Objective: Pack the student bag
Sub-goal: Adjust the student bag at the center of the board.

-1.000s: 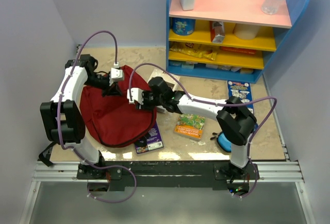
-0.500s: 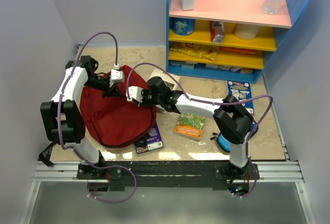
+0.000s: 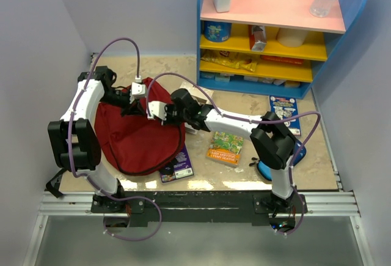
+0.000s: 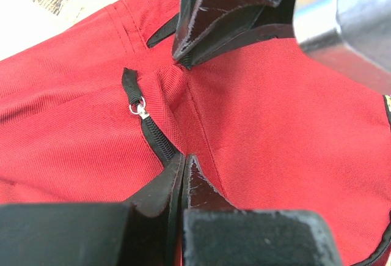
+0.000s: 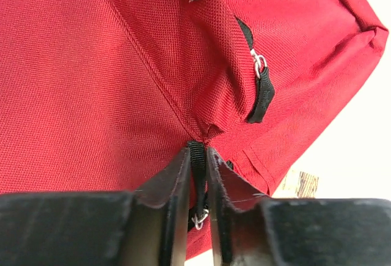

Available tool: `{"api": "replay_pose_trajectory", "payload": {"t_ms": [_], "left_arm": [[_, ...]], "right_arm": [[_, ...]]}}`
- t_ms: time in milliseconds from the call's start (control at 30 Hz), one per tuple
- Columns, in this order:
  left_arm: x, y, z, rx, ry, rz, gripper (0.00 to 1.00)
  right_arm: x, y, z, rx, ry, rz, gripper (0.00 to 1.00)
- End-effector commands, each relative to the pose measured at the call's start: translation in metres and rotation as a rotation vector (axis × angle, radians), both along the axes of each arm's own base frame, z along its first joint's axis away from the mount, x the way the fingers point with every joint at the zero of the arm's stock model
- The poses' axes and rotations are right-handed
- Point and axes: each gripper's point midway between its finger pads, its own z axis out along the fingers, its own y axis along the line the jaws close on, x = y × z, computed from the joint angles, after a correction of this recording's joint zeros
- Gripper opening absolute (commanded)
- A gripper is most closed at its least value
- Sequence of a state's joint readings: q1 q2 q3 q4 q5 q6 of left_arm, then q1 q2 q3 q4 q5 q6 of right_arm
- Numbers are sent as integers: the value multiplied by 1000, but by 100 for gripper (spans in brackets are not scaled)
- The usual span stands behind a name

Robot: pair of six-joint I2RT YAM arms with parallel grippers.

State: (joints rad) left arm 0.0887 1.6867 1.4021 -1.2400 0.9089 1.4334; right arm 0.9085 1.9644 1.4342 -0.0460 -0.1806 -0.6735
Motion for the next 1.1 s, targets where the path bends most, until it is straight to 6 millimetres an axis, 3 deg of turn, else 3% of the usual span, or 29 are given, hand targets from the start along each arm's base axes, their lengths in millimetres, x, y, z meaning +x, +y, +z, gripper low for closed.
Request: {"api": "replay_pose_trajectory", "payload": {"t_ms": [0,100,400,633,1033,1067], "left_arm": [[-2,-8,18,-46,-49,-21,0],[0,-8,18,-50,-48,-17,0],[17,-10,18,-78,-37,72,0],[57,-6,21,-106,-57,230,0],[77,-7,29,-152,-39,324,0],[79,-8,31,-161,-37,330,0]], "right_arm": [[10,4,19,26,-26,-25,12],[14,1,23,33,-24,-48,0],[16,-10,53,125,-25,-105,0],[5,-18,69,212,-14,-119,0],[-11,-38,63,255,41,-160,0],[-16,-42,54,256,69,-172,0]]}}
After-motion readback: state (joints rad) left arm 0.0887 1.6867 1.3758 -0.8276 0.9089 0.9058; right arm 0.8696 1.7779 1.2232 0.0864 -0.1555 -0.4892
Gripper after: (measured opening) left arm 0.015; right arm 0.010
